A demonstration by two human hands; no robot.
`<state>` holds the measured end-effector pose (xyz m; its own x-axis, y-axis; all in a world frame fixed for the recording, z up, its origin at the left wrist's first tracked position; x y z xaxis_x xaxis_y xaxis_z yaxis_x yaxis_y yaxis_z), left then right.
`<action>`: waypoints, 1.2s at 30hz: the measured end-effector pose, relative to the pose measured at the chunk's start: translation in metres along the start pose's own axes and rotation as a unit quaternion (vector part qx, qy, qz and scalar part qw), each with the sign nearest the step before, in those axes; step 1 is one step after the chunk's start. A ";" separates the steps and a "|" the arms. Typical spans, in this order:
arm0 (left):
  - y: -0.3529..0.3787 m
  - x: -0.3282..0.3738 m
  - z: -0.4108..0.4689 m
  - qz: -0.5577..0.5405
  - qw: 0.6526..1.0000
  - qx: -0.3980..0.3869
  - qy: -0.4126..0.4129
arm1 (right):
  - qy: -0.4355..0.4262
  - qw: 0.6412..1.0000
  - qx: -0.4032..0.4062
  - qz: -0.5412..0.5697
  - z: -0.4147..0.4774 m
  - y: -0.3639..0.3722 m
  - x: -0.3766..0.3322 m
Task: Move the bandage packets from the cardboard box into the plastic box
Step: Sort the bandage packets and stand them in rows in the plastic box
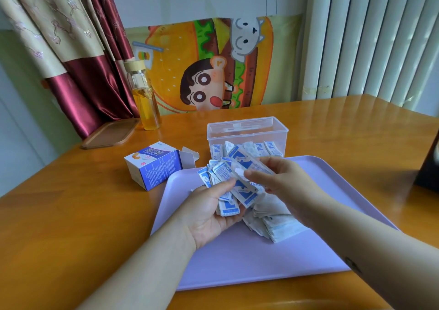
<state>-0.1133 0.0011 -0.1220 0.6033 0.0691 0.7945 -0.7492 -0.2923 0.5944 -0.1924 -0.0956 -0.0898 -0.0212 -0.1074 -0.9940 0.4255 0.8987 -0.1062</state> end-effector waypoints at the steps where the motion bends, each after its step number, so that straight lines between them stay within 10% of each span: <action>1: 0.000 0.001 0.000 0.007 1.000 0.000 0.006 | -0.004 1.000 -0.012 -0.013 0.000 0.001 -0.001; 36: 0.018 -0.001 -0.001 -0.069 0.996 -0.026 -0.039 | -0.008 0.868 -0.197 -0.455 -0.021 0.027 -0.034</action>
<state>-0.1280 -0.0034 -0.1124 0.7197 0.0305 0.6936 -0.6695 -0.2342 0.7050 -0.1990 -0.0591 -0.0593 -0.1719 -0.8524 -0.4938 -0.1027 0.5140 -0.8516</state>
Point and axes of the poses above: each hand's wrist, its own z-axis towards the middle knuckle, its own y-axis out of the palm, x = y × z, the point moved 7 cm from there along z, towards the middle knuckle, and after that the axes turned 14 degrees about -x, right-handed, at the moved point
